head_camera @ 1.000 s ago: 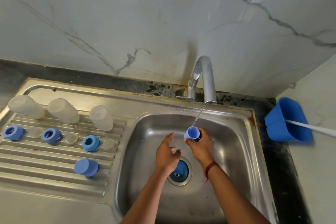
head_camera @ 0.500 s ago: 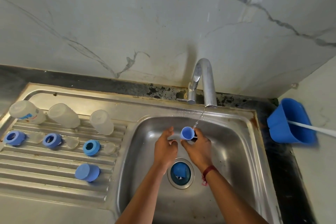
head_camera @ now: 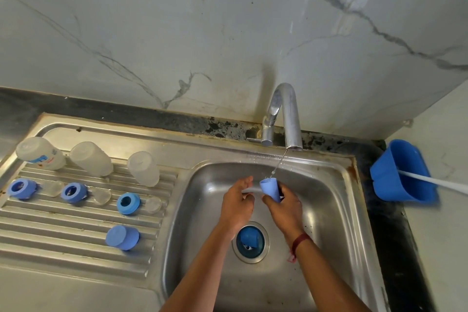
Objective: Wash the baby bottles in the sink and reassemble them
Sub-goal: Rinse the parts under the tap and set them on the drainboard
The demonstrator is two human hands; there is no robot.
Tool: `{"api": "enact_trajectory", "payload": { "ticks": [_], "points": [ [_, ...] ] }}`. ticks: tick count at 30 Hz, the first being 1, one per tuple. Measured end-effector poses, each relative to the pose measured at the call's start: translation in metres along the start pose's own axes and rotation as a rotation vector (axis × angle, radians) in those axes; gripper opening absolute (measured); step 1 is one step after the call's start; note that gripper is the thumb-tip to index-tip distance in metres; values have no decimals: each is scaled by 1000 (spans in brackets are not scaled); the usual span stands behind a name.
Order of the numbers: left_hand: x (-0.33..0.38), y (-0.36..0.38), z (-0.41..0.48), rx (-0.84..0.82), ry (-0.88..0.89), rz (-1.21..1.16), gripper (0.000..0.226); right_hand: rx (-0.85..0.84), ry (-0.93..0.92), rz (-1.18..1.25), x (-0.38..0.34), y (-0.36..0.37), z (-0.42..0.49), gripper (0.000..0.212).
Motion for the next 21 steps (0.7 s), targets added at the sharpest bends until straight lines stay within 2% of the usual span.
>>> {"api": "enact_trajectory", "payload": {
  "ticks": [2, 6, 9, 13, 17, 21],
  "points": [
    [0, 1, -1, -14, -7, -11, 53, -21, 81, 61, 9, -3, 3, 47],
    [-5, 1, -1, -18, -17, -17, 55, -69, 180, 49, 29, -5, 6, 33],
    [-8, -1, -2, -31, -30, -2, 53, -86, 221, 152, 31, -6, 5, 25],
    [-9, 2, -1, -63, -18, 37, 51, -48, 147, 175, 17, -10, 11, 34],
    [0, 8, -1, -129, -2, 13, 51, -105, 58, 202, -5, -4, 18, 45],
    [7, 6, 5, -33, 60, 51, 43, -180, 65, 352, -21, -2, 22, 45]
  ]
}}
Point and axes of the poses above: each hand's wrist, its own z-axis towards the middle knuckle, its own y-axis out of the palm, x = y × z, the point moved 6 cm from there along z, towards the middle knuckle, and after that the axes turned 3 degrees about x, right-handed, at the moved point
